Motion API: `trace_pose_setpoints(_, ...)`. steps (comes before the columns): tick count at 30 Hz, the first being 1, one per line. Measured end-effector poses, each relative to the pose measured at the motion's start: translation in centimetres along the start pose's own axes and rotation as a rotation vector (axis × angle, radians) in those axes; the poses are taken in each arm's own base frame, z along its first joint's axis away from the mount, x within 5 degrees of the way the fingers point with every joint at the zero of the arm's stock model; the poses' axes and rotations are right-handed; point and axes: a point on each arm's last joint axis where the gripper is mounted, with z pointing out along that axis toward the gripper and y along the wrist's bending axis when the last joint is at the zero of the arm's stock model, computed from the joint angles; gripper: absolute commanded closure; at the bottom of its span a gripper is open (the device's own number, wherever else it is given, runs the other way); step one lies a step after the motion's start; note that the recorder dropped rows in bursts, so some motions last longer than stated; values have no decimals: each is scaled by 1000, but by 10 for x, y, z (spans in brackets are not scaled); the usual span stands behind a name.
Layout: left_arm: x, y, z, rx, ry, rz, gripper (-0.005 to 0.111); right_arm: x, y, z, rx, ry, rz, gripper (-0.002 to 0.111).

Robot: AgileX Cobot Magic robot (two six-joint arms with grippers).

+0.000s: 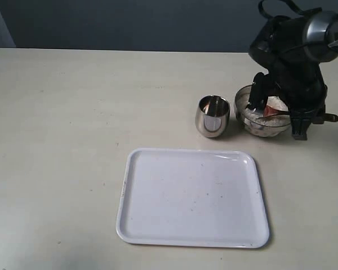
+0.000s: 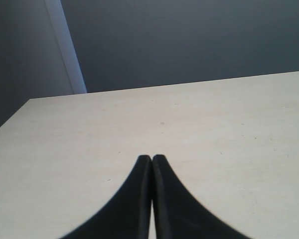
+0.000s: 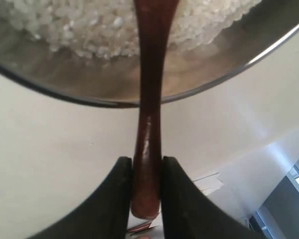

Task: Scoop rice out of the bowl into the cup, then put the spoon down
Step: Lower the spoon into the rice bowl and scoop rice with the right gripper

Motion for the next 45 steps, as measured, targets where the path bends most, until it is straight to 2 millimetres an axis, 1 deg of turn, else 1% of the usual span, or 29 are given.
trace_pose_setpoints(13,0,0,0,0,0,0,106,7,-3,-9,13,-20,22,109)
trace_pose_setpoints(16,0,0,0,0,0,0,106,10,-7,-13,2,-41,52,109)
trace_pose_setpoints(21,0,0,0,0,0,0,106,23,-19,-10,-65,-87,145,109)
trace_pose_setpoints(25,0,0,0,0,0,0,106,29,-22,-7,-94,-97,172,109)
trace_pose_setpoints(30,0,0,0,0,0,0,106,29,-20,-6,-140,-122,160,109)
trace_pose_setpoints(45,0,0,0,0,0,0,106,30,-18,-11,-165,-153,174,109)
